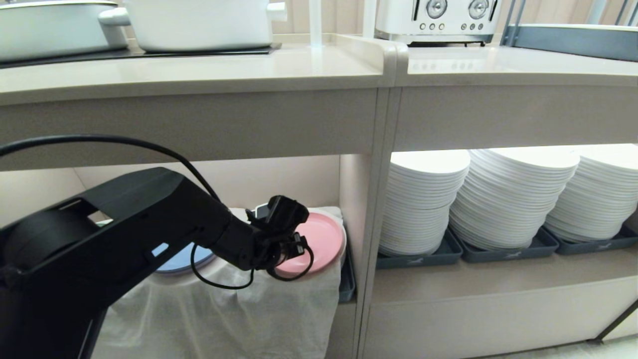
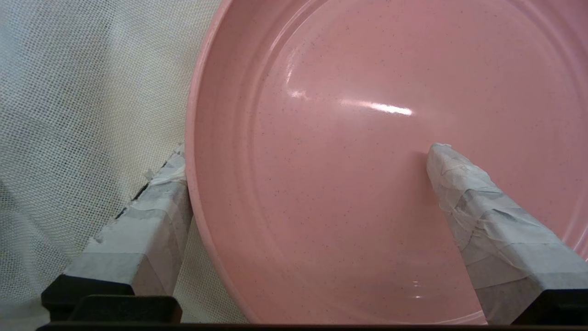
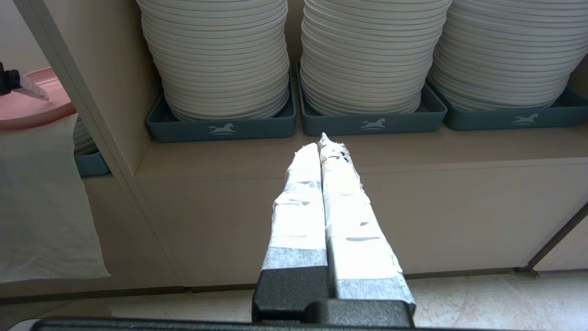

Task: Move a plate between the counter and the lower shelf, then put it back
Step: Pick up the plate in the cupboard

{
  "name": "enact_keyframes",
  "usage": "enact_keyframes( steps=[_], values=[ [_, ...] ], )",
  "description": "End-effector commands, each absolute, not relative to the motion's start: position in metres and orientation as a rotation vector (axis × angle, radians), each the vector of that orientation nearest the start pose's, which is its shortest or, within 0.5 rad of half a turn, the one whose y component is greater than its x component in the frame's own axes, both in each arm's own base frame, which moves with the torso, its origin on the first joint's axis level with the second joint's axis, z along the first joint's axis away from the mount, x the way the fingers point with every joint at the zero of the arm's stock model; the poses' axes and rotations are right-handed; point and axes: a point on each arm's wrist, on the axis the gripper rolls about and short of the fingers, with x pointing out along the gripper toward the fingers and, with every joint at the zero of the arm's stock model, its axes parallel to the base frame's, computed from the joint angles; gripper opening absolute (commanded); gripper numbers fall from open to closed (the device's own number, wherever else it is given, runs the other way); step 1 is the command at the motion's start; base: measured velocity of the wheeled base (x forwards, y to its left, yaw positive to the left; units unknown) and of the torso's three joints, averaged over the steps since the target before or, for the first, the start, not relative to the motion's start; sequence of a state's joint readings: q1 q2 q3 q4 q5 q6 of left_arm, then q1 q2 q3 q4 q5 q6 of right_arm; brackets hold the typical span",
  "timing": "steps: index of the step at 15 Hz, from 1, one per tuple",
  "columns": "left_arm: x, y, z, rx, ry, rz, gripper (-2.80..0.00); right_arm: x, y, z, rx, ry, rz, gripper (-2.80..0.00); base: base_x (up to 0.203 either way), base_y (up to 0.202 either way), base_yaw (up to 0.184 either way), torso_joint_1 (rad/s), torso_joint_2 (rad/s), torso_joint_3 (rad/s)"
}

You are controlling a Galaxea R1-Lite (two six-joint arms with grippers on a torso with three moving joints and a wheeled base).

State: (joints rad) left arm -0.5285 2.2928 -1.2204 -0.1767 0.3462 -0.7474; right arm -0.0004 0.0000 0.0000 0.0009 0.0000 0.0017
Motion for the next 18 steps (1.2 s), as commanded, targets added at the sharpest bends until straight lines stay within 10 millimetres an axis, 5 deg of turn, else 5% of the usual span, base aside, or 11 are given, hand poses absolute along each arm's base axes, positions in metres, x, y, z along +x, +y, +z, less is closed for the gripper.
enact_keyframes(
  steps=[1,2,18],
  values=[
    [0.359,-0.201,0.027,-0.326,0.818,0.142,-0.35,-0.023,0.0,0.075,0.002,0.002,0.0,-2.8,0.0,0.0,0.0,0.0,0.0,0.0],
    [0.359,-0.201,0.027,-0.326,0.819,0.142,-2.8,-0.023,0.0,0.075,0.002,0.001,-0.001,-2.8,0.0,0.0,0.0,0.0,0.0,0.0],
    [0.352,-0.2,0.044,-0.328,0.799,0.13,-2.8,-0.023,0.0,0.075,0.002,0.0,0.0,-2.8,0.0,0.0,0.0,0.0,0.0,0.0]
  ],
)
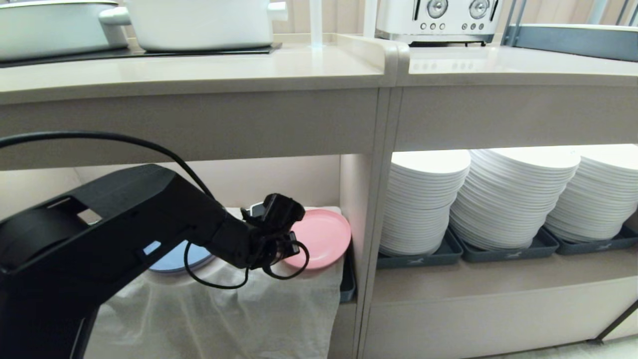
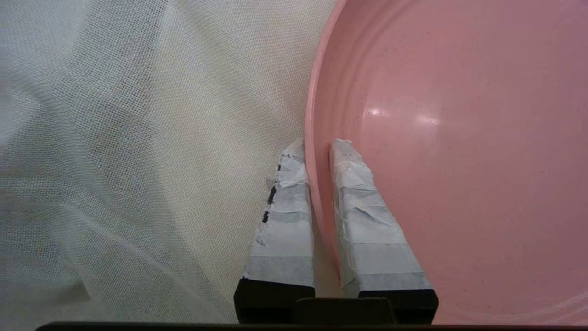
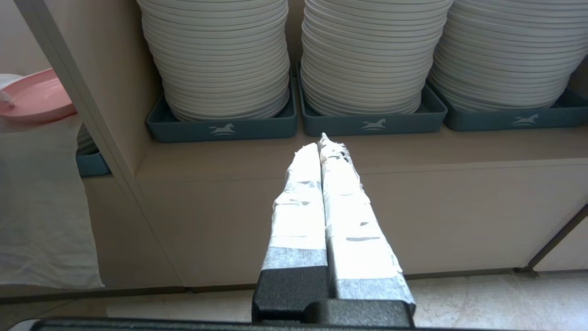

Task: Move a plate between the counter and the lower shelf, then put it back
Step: Pick up the plate in the cupboard

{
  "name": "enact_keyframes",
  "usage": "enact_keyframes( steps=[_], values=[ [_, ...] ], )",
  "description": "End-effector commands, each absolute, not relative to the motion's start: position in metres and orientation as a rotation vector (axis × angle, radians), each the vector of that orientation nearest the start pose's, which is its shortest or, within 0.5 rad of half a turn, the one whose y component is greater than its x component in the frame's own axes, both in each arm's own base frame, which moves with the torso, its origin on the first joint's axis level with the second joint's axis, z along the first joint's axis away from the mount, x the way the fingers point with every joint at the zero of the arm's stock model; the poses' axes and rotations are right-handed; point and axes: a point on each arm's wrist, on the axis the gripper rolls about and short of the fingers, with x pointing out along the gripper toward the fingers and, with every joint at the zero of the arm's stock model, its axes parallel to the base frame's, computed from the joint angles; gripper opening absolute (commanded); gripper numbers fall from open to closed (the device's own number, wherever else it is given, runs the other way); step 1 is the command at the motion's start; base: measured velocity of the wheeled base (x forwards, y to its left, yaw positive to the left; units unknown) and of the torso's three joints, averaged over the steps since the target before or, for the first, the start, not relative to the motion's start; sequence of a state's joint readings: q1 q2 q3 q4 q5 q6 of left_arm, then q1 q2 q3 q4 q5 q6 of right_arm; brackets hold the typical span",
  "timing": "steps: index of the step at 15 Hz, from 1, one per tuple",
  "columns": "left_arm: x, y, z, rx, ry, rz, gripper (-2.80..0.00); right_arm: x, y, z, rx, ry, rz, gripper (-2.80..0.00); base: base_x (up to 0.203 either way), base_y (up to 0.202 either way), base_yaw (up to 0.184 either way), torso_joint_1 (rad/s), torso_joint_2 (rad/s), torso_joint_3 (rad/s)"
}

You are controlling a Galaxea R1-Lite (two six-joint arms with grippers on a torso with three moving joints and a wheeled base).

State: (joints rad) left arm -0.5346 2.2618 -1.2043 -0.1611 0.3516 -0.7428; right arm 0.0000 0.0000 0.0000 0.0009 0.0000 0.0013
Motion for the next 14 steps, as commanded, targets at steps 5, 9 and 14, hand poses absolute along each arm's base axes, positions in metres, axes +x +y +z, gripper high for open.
enact_keyframes(
  steps=[5,9,14],
  values=[
    [0.326,-0.187,0.048,-0.301,0.838,0.139,-2.8,-0.023,0.0,0.075,0.002,0.002,0.0,-2.8,0.0,0.0,0.0,0.0,0.0,0.0],
    [0.303,-0.172,0.054,-0.287,0.864,0.152,-2.8,-0.023,0.0,0.075,0.002,0.002,0.0,-2.8,0.0,0.0,0.0,0.0,0.0,0.0],
    [0.282,-0.158,0.073,-0.309,0.843,0.149,-2.8,-0.023,0.0,0.075,0.002,0.001,0.0,-2.8,0.0,0.0,0.0,0.0,0.0,0.0]
  ],
)
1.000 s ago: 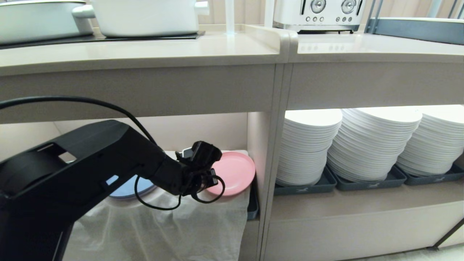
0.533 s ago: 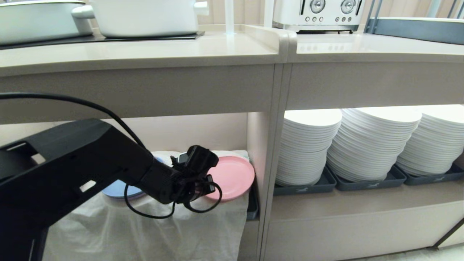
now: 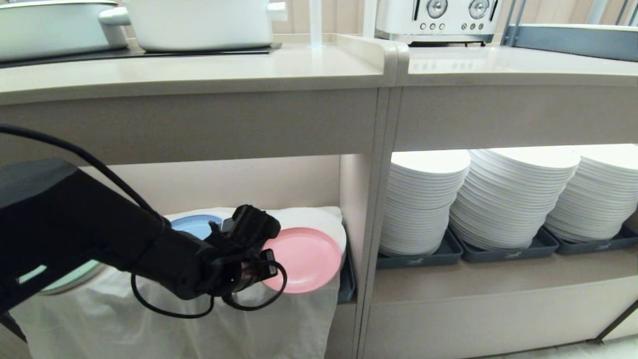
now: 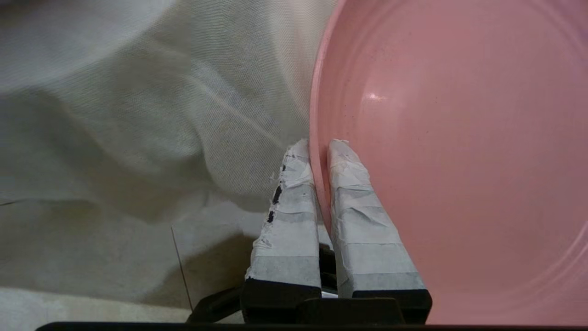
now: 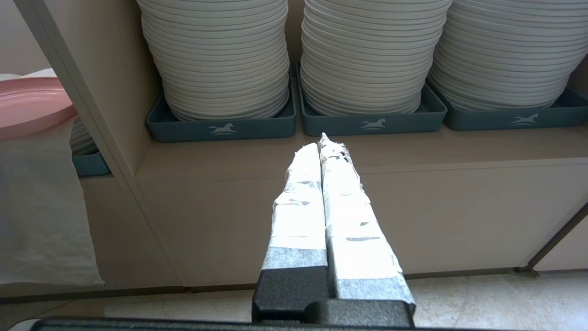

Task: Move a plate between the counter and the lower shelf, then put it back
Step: Pick up the plate in the cupboard, then put the plate

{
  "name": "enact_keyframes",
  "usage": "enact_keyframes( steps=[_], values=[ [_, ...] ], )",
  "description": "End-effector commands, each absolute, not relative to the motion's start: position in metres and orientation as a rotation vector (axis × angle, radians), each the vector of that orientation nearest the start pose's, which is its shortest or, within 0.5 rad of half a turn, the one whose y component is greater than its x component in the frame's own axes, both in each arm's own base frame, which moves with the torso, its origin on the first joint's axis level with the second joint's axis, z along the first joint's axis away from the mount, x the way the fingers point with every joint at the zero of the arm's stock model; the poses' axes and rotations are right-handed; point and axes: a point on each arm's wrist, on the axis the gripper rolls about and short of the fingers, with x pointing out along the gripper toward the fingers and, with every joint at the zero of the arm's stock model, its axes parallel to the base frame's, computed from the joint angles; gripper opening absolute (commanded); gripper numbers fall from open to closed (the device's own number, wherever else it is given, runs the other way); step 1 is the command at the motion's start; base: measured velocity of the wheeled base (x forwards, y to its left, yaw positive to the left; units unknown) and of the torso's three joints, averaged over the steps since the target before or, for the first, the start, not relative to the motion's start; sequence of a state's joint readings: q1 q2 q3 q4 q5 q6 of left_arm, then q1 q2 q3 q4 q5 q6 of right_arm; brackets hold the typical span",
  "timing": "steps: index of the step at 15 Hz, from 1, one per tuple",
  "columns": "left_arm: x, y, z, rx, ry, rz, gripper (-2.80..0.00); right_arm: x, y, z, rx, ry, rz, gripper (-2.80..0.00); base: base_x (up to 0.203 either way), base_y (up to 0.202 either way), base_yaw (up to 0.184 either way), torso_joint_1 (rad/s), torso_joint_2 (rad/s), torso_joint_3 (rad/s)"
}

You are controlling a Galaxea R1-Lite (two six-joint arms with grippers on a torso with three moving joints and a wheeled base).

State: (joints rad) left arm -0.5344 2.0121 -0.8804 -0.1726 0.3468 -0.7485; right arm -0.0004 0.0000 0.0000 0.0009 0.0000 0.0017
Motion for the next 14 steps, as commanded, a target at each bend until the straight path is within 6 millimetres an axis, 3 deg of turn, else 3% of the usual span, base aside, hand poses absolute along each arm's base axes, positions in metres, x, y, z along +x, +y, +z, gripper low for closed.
enact_keyframes(
  steps=[1,9,14],
  values=[
    [0.275,-0.156,0.077,-0.308,0.84,0.144,-2.8,-0.023,0.0,0.075,0.002,0.002,-0.001,-2.8,0.0,0.0,0.0,0.0,0.0,0.0],
    [0.214,-0.121,0.102,-0.318,0.823,0.122,-2.8,-0.023,0.0,0.075,0.002,0.001,0.0,-2.8,0.0,0.0,0.0,0.0,0.0,0.0],
    [0.19,-0.103,0.109,-0.369,0.809,0.125,-2.8,-0.023,0.0,0.075,0.002,0.0,-0.001,-2.8,0.0,0.0,0.0,0.0,0.0,0.0]
  ],
)
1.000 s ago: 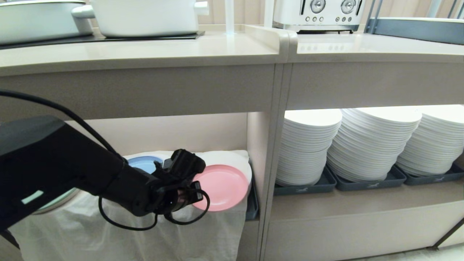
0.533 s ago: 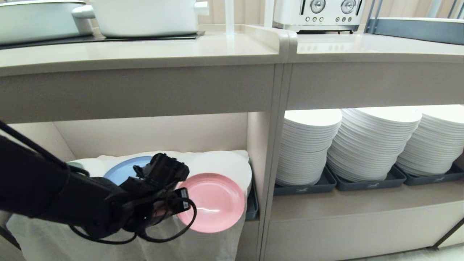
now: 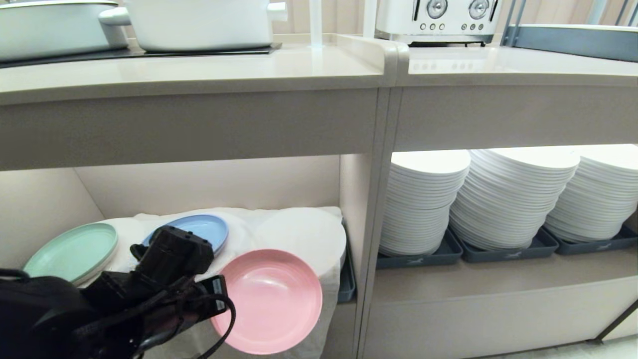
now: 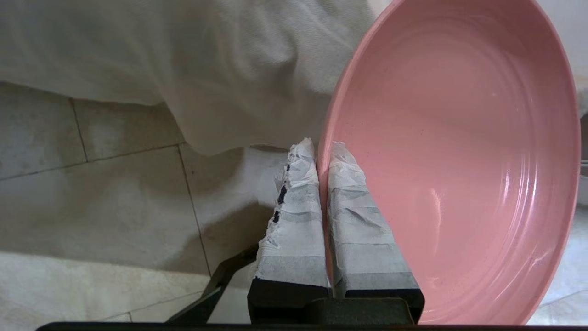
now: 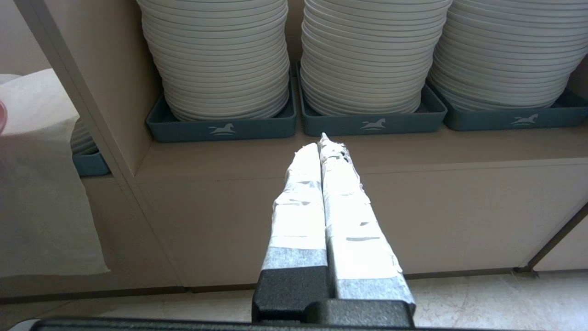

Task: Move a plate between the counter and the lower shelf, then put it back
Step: Put the plate

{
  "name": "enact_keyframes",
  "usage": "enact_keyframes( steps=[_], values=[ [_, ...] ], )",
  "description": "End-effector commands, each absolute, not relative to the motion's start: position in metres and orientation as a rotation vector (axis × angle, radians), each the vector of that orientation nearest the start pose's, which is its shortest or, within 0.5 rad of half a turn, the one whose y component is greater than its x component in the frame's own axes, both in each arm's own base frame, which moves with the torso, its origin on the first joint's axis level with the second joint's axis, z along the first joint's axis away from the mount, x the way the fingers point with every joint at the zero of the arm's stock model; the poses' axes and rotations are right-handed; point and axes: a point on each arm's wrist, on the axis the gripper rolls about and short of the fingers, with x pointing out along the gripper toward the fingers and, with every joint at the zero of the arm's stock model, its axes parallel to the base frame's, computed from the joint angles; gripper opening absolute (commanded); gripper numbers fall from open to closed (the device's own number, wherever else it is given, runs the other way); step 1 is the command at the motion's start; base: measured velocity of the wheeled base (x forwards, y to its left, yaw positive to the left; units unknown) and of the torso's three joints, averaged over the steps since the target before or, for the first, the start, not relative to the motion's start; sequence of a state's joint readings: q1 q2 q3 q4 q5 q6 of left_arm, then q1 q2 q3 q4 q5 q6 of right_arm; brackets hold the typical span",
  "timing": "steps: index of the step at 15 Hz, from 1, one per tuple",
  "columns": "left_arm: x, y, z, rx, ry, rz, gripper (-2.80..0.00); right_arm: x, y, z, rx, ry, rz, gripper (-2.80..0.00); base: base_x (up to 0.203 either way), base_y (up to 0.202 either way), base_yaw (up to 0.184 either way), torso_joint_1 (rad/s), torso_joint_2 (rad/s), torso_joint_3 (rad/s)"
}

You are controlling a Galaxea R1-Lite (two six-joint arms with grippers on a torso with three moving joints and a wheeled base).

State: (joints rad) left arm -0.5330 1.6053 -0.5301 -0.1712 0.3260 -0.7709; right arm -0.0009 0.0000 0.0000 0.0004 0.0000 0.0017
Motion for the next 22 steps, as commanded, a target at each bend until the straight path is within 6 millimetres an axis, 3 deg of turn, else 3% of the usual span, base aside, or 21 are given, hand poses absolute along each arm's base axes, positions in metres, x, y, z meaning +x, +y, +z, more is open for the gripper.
enact_keyframes(
  steps=[1,11,22],
  values=[
    [0.185,-0.1,0.11,-0.381,0.806,0.126,-2.8,-0.023,0.0,0.075,0.002,0.001,-0.002,-2.8,0.0,0.0,0.0,0.0,0.0,0.0],
    [0.145,-0.069,0.105,-0.405,0.827,0.169,-2.8,-0.023,0.0,0.075,0.002,0.0,-0.001,-2.8,0.0,0.0,0.0,0.0,0.0,0.0],
    [0.121,-0.06,0.104,-0.453,0.897,0.191,-2.8,-0.023,0.0,0.075,0.002,0.0,0.0,-2.8,0.0,0.0,0.0,0.0,0.0,0.0]
  ],
)
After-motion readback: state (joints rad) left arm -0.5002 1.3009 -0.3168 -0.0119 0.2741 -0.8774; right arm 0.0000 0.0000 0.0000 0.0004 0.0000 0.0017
